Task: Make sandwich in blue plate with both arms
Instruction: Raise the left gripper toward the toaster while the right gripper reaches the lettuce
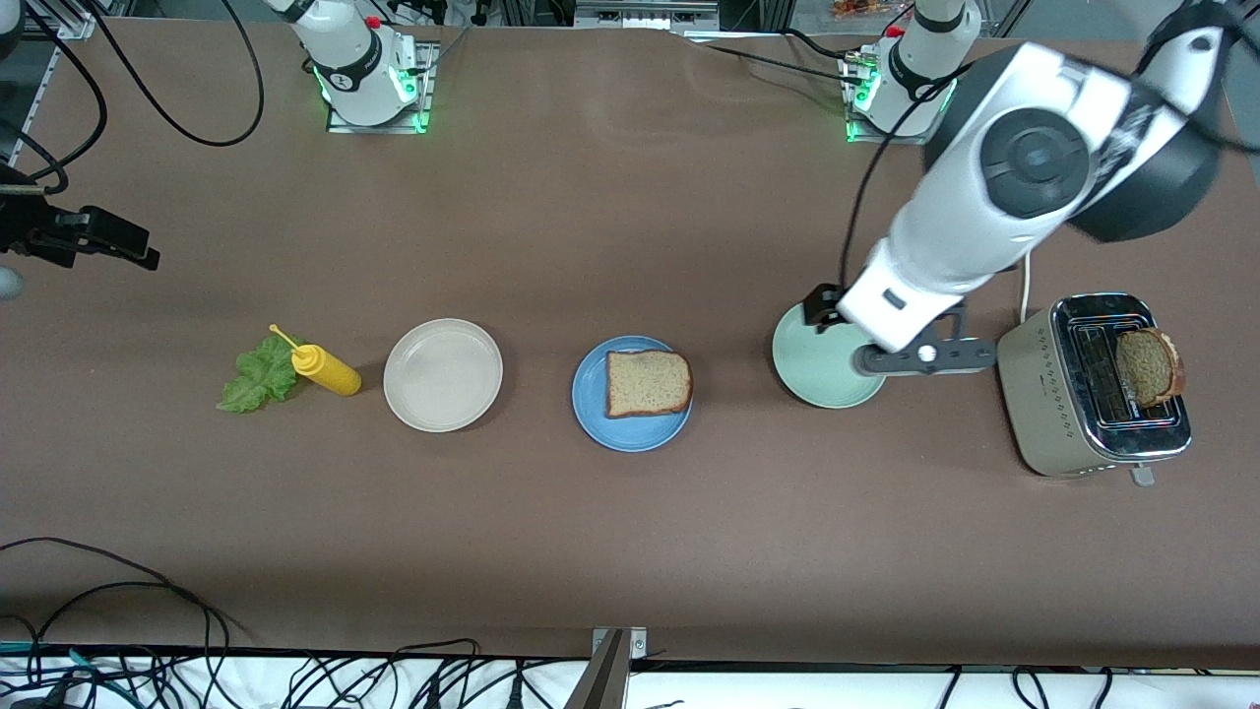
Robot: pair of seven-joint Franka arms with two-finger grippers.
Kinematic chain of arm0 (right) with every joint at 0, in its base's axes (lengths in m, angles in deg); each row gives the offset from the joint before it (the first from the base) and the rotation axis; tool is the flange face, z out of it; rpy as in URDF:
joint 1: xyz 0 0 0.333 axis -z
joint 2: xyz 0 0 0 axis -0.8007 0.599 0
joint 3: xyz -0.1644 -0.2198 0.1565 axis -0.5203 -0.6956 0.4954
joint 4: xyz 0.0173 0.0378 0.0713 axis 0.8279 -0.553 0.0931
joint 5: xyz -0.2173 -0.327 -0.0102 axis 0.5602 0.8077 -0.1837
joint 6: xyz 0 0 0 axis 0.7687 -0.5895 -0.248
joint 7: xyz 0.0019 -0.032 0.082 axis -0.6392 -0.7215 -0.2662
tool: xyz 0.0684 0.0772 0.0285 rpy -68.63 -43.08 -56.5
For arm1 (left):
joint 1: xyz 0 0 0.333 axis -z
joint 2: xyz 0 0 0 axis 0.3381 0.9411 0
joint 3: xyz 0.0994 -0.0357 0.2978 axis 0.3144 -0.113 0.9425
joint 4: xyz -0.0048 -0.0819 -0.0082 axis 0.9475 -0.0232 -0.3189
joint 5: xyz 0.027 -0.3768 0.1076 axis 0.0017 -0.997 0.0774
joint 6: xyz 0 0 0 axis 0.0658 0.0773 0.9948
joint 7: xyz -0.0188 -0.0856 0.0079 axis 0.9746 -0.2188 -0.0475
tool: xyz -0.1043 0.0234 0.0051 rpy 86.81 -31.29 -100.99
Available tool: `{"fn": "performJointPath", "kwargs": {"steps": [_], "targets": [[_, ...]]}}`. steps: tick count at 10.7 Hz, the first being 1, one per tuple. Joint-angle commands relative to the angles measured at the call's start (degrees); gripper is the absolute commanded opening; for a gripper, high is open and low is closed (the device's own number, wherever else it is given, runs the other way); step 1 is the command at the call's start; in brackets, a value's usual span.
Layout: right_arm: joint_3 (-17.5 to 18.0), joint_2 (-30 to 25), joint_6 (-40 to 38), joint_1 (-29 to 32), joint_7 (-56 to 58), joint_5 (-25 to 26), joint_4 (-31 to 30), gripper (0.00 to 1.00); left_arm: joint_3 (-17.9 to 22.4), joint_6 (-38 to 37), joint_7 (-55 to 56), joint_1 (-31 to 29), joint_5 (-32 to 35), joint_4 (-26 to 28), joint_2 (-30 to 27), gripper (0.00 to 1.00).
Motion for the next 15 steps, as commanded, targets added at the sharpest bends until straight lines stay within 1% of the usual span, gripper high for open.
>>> {"fn": "performJointPath", "kwargs": {"steps": [1,2,3,4,6,8,10,11,12,15], "targets": [[-0.42,2.68,0.05,1.15,0.04,0.09,1.15,1.0,7.53,-3.16,-9.6,0.2,-2.22,3.13,-7.9,1.0],[-0.42,2.87,1.88,1.67,0.57,0.17,-0.24,1.0,10.16,-4.04,-13.81,0.29,-2.4,3.13,-9.58,1.0],[-0.42,2.61,4.16,3.33,1.35,-0.09,-3.3,1.0,11.84,-5.0,-16.03,0.29,-2.4,3.13,-10.64,1.0],[-0.42,2.43,8.01,4.04,2.67,-0.09,-6.98,1.0,12.99,-5.19,-17.18,0.29,-2.31,3.13,-11.26,1.0],[-0.42,2.6,17.84,4.92,2.68,-0.09,-13.76,1.0,17.29,-5.36,-22.61,0.2,-3.01,3.39,-12.49,1.0],[-0.42,4.62,25.15,5.19,2.16,-0.09,-17.81,1.0,22.99,-5.36,-29.37,0.29,-5.81,4.79,-13.98,1.0],[-0.51,7.08,32.27,5.63,1.98,-0.09,-21.86,1.0,27.57,-5.45,-34.22,0.37,-6.18,5.5,-14.52,1.0],[-0.51,8.65,35.09,6.33,1.98,-0.09,-23.18,1.0,29.16,-5.54,-36.16,0.46,-6.09,5.5,-14.52,1.0],[-0.42,10.15,38.6,7.29,1.89,-0.09,-24.67,1.0,29.87,-5.54,-37.31,0.55,-6.0,5.33,-14.43,1.0],[-0.42,14.8,46.17,9.4,1.98,-0.09,-27.58,1.0,32.24,-5.54,-37.41,0.46,-6.26,5.41,-13.81,1.0]]}}
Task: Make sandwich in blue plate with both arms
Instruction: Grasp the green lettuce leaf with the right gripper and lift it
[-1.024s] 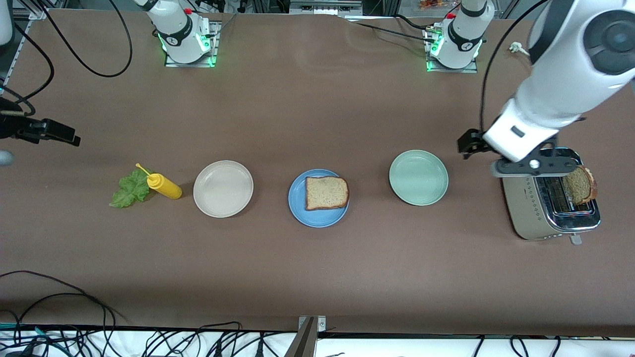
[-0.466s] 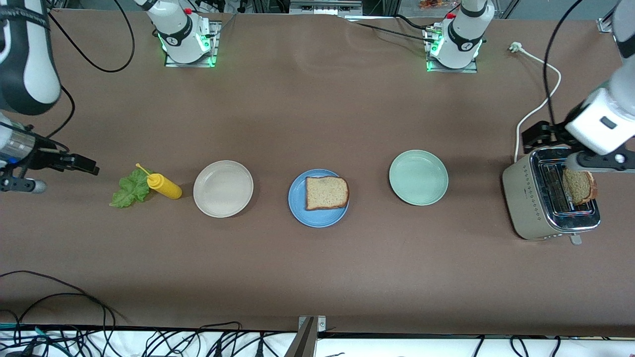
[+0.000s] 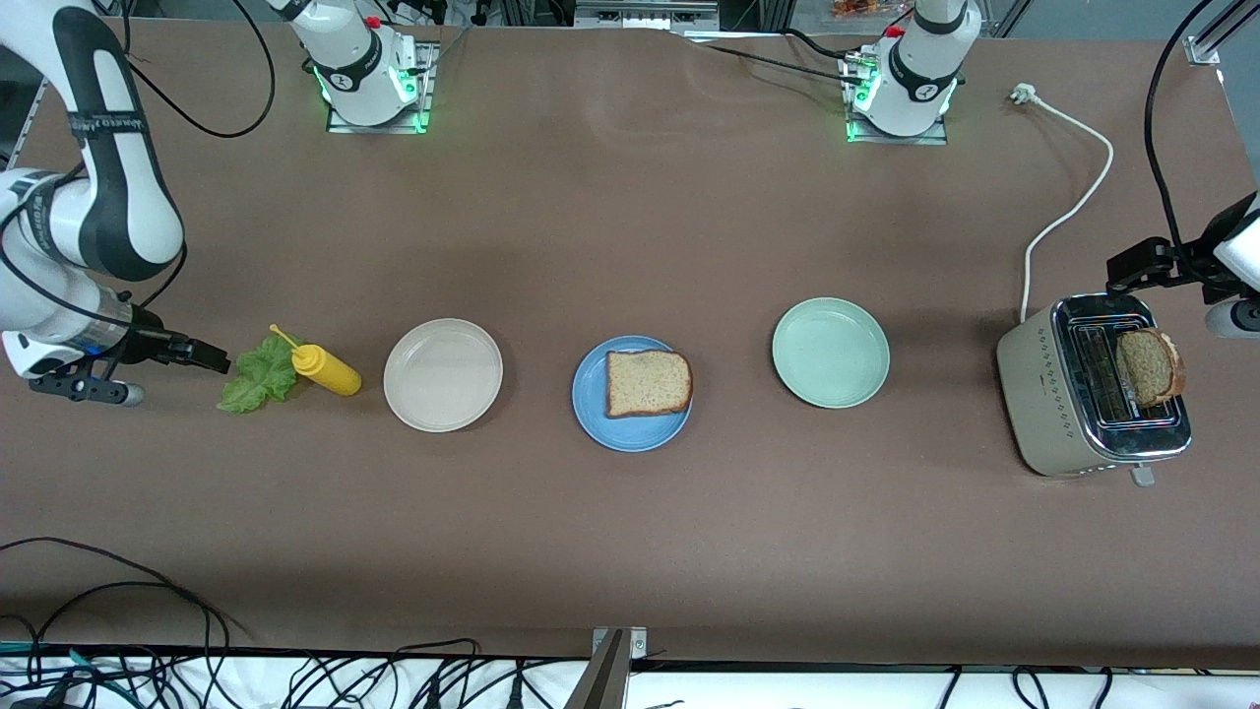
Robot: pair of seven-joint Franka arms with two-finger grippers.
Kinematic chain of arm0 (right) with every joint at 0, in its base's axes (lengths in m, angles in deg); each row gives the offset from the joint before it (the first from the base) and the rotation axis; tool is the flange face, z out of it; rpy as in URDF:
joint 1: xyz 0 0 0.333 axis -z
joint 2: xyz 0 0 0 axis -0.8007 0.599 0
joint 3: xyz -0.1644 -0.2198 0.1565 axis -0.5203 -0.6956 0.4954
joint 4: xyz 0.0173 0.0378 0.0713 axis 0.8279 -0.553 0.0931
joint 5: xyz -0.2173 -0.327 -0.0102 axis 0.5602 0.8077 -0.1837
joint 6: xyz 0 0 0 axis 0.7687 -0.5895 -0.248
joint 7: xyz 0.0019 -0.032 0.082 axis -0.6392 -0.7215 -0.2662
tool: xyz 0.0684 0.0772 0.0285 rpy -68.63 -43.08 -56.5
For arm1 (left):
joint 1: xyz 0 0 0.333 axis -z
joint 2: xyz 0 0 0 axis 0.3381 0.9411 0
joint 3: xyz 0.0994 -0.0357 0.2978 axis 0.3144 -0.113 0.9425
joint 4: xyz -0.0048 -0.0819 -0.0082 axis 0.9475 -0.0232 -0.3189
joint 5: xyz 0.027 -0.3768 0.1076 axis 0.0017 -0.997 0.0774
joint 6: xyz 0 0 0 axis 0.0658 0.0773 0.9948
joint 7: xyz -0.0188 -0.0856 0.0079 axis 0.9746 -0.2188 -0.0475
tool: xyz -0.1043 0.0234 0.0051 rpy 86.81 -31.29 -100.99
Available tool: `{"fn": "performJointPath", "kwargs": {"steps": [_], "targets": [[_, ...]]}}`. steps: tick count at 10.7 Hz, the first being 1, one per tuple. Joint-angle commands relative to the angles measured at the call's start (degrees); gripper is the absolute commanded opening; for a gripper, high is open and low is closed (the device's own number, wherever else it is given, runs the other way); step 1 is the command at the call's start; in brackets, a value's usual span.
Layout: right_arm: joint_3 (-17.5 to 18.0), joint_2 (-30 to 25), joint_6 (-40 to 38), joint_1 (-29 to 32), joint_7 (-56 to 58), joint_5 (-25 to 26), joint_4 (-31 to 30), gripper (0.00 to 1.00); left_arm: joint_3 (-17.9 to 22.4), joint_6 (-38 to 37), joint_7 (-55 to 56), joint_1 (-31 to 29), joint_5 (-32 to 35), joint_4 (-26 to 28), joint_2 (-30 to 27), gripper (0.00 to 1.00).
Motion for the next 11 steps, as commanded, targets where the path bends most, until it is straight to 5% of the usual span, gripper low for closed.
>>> {"fn": "performJointPath", "kwargs": {"steps": [1,10,11], "targets": [[0.46,4.21,6.27,1.89,0.22,-0.09,-1.88,1.0,2.63,0.29,-1.14,0.45,-1.62,1.44,-0.6,1.0],[0.46,14.42,12.18,3.11,0.14,-0.09,-1.96,1.0,2.29,0.29,-1.32,1.49,-7.5,1.53,-1.04,1.0],[0.46,14.52,12.18,3.12,0.14,-0.17,-1.96,0.72,1.5,0.29,-1.23,1.5,-7.42,1.62,-1.47,1.0]]}}
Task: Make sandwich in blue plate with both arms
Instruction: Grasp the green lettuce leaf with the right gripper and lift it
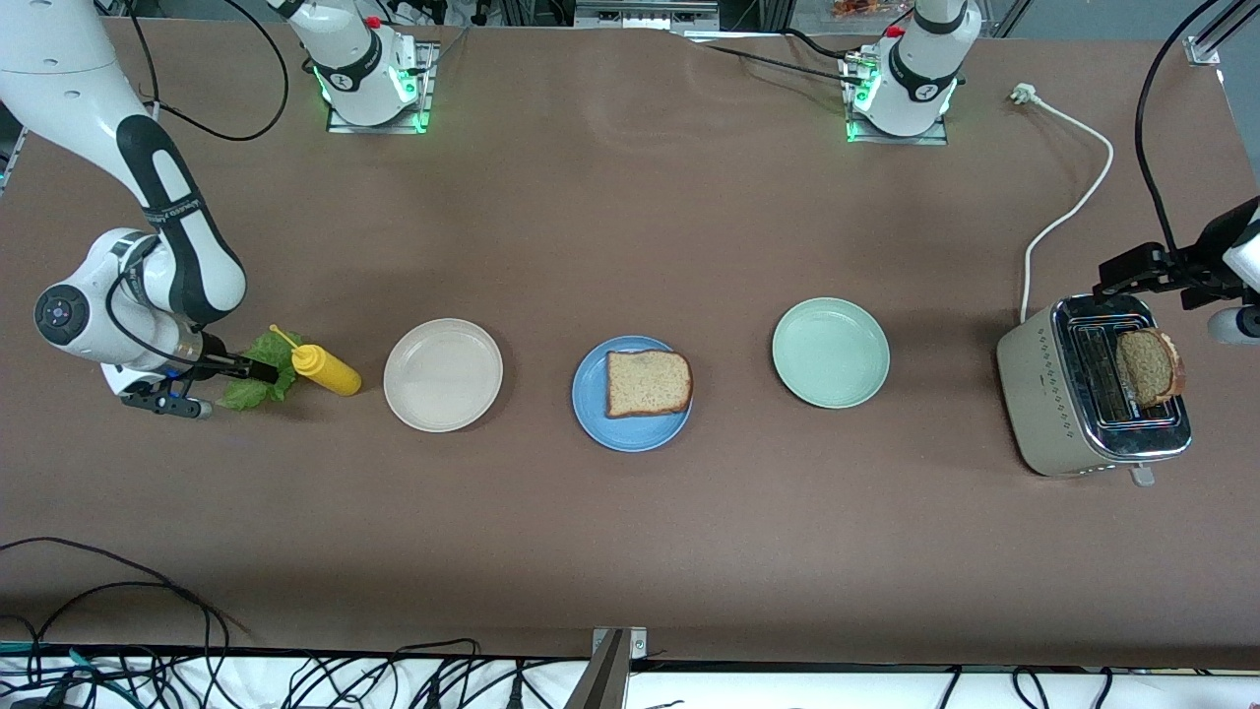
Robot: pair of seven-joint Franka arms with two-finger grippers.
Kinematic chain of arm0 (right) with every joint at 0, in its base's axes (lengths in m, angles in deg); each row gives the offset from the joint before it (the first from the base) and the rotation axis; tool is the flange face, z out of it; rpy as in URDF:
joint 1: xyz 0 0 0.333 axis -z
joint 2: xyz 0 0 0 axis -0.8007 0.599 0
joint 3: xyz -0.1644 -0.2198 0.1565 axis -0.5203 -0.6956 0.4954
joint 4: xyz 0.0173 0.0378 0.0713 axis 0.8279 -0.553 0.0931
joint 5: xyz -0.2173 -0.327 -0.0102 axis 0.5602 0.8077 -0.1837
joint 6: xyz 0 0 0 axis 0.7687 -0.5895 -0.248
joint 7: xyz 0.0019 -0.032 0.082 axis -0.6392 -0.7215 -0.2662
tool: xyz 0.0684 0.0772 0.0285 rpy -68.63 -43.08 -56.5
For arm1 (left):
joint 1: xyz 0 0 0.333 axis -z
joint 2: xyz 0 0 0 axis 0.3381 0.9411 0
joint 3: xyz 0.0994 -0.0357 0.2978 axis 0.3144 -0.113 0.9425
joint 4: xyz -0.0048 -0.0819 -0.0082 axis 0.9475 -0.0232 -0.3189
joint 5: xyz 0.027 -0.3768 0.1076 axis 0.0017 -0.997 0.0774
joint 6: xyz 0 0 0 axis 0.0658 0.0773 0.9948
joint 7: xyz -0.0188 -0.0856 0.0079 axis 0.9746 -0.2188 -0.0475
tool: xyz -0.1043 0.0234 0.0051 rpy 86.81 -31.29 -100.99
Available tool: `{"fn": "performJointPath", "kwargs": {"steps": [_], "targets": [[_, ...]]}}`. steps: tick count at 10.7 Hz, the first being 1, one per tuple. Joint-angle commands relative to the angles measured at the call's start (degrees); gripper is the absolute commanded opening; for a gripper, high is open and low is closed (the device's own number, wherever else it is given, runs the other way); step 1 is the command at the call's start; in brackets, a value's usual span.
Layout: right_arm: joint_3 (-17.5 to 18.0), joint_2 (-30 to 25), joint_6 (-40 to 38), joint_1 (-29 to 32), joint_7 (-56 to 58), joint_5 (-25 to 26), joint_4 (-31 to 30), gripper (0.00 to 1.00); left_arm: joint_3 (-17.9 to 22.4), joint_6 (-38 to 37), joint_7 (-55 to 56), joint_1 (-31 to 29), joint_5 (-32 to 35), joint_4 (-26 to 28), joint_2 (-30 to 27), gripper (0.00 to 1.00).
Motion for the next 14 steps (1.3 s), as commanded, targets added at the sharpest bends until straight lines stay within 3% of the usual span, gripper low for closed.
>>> {"fn": "performJointPath", "kwargs": {"steps": [1,2,6,10,14], "targets": [[0.44,0.33,0.51,1.26,-1.03,-0.14,-0.08,0.26,-1.3,-0.43,-1.05,0.52,-1.18,1.13,-2.02,1.0],[0.44,0.06,0.42,1.26,-2.7,-0.05,0.01,0.0,-1.83,-0.52,-1.22,0.52,-0.92,2.0,-2.54,1.0],[0.44,-4.93,-1.77,1.0,-3.07,0.73,0.19,0.0,-3.32,4.48,-1.22,0.35,-0.48,12.01,-9.13,1.0],[0.44,-13.8,-10.44,0.91,-3.07,0.74,1.5,0.0,-5.08,4.93,-1.13,0.35,1.37,12.65,-9.84,1.0],[1.23,-19.36,-25.14,0.82,-9.11,0.83,10.54,0.0,-5.17,4.93,-1.05,0.43,1.37,12.12,-9.67,1.0]]}}
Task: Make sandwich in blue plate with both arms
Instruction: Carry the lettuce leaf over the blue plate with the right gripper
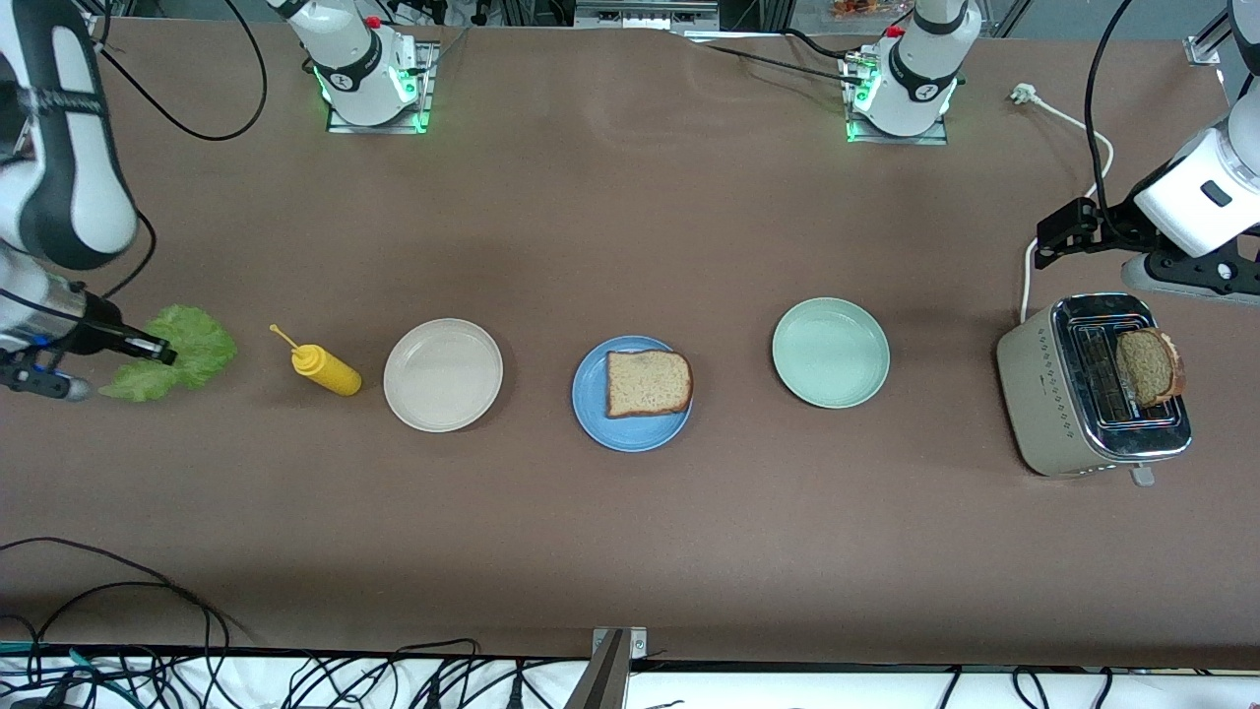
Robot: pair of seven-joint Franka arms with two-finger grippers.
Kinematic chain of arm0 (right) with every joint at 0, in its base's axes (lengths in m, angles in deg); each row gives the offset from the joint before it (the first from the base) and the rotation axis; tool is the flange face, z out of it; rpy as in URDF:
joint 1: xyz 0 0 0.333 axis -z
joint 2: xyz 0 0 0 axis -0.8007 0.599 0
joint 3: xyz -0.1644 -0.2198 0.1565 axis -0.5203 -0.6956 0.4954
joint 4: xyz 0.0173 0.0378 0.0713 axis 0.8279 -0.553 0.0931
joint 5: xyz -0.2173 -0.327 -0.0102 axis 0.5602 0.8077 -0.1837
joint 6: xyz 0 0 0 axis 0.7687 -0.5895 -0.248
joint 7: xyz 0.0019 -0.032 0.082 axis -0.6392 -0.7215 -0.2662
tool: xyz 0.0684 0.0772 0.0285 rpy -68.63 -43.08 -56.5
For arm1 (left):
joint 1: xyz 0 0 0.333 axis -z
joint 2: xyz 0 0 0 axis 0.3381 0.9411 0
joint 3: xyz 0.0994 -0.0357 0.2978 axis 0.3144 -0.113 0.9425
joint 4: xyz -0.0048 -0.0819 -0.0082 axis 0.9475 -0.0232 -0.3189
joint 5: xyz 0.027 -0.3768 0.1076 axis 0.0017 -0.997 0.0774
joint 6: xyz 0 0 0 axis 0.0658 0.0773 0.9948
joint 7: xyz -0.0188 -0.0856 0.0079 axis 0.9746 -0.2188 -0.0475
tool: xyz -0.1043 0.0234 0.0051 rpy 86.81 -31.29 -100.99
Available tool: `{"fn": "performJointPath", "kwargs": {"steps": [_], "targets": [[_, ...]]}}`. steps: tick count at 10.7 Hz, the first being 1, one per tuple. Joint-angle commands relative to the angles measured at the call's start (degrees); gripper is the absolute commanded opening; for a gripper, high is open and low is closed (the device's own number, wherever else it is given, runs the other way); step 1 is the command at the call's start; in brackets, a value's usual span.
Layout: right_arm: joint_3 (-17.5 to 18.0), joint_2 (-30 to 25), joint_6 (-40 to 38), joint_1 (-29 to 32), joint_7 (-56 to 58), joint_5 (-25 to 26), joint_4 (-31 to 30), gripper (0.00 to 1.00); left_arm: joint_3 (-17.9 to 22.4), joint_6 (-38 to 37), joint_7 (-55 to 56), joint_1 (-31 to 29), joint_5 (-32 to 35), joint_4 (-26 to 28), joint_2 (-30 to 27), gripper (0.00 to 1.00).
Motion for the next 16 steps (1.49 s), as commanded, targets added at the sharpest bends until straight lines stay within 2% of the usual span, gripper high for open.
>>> {"fn": "performJointPath", "kwargs": {"steps": [1,4,10,12,16], "targets": [[2.32,-2.71,-8.43,0.27,-7.3,0.82,6.39,0.0,-0.21,0.93,-0.81,-0.01,1.15,1.49,-1.41,1.0],[7.75,-4.21,-13.98,0.19,-18.79,0.82,11.24,0.0,-0.13,0.93,-0.89,-0.27,1.15,1.49,-1.41,1.0],[22.17,-4.56,-11.9,-0.42,-55.26,-1.64,12.39,0.0,-0.04,0.92,-1.16,-0.72,0.53,2.01,-1.59,1.0],[25.43,-4.39,-9.87,-1.39,-67.03,-3.14,14.93,0.0,-0.04,1.19,-1.16,-0.72,0.44,2.01,-1.59,1.0],[28.34,-4.04,-8.38,-6.91,-82.79,-3.14,15.73,0.0,-0.04,1.19,-1.16,-0.72,0.18,1.84,-1.59,1.0]]}}
